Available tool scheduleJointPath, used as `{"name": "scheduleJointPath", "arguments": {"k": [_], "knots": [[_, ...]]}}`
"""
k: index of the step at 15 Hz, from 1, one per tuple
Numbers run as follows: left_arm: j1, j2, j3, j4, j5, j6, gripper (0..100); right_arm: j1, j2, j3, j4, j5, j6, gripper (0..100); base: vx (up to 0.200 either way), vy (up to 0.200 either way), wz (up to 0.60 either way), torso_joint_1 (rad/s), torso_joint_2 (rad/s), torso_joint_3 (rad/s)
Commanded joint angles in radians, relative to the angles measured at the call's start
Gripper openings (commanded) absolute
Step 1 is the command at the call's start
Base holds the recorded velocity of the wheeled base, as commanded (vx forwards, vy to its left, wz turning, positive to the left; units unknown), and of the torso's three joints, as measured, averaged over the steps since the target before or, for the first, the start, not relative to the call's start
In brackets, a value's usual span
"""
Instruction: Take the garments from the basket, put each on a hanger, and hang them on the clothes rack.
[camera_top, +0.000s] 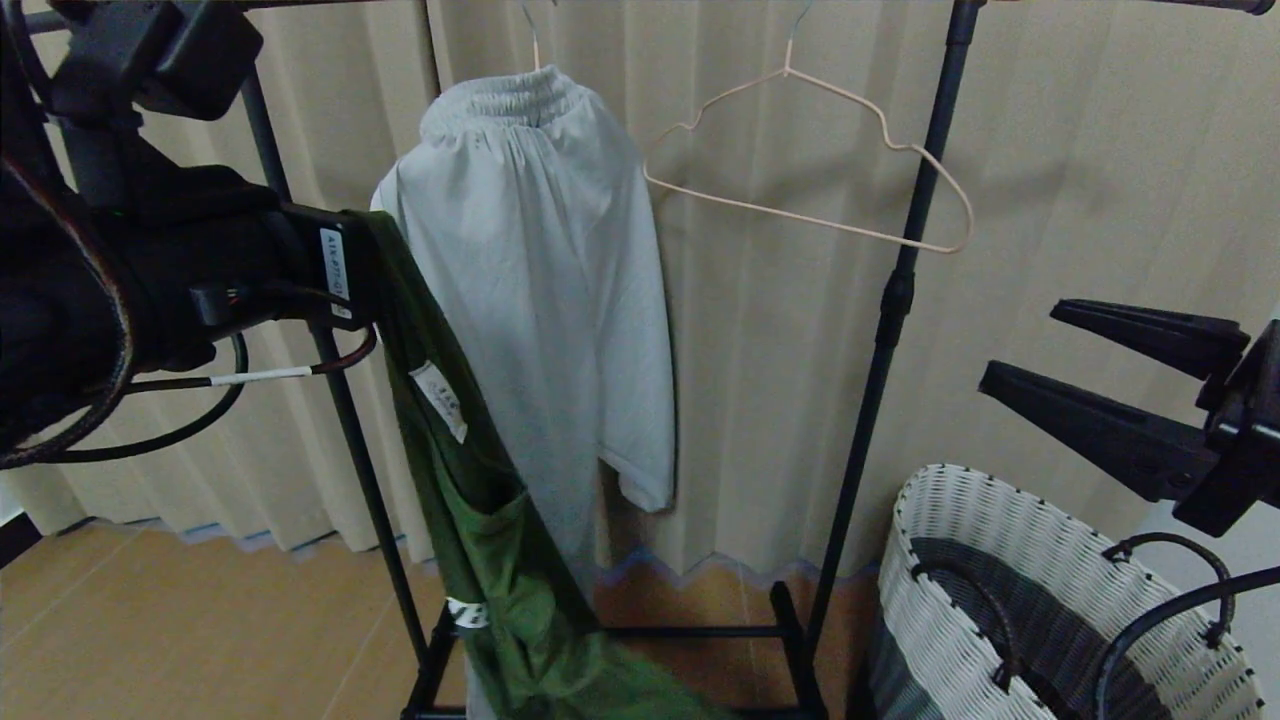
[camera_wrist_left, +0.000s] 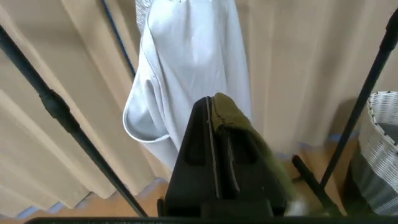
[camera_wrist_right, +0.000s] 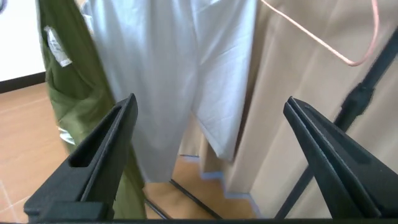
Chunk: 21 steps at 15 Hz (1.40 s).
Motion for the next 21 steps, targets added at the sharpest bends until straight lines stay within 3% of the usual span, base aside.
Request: {"name": "scheduleJointPath", "arguments": {"k": [1,5,10,11,13,17,19,21], "knots": [[0.010,-0.002,0.004,-0.001,-0.002,0.000,0,0.001,-0.024,0.010,0.001,0.009,-0.001,100,0.000,0.000,0.00,0.000,0.00,0.000],[0.031,-0.056,0.079,-0.001,-0.006,0.000,0,-0.004,-0.027,0.044,-0.002,0.003,-0.004,100,0.000,0.000,0.00,0.000,0.00,0.000],[0.140,-0.232,0.260,0.001,-0.035,0.000,0,-0.061,-0.052,0.130,-0.008,-0.009,-0.027,100,0.000,0.000,0.00,0.000,0.00,0.000],[0.208,-0.306,0.349,-0.001,-0.136,0.000,0,-0.104,-0.073,0.173,-0.008,-0.017,-0.048,100,0.000,0.000,0.00,0.000,0.00,0.000],[0.245,-0.358,0.421,-0.008,-0.243,-0.006,0,-0.147,-0.086,0.199,-0.008,-0.018,-0.080,100,0.000,0.000,0.00,0.000,0.00,0.000],[0.311,-0.379,0.606,-0.186,-0.279,-0.030,0,-0.223,-0.104,0.263,-0.041,-0.032,-0.249,100,0.000,0.000,0.00,0.000,0.00,0.000],[0.314,-0.376,0.692,-0.283,-0.289,-0.030,0,-0.223,-0.119,0.282,-0.102,-0.031,-0.257,100,0.000,0.000,0.00,0.000,0.00,0.000],[0.314,-0.379,0.723,-0.303,-0.291,-0.032,0,-0.225,-0.123,0.280,-0.120,-0.031,-0.255,100,0.000,0.000,0.00,0.000,0.00,0.000]]}}
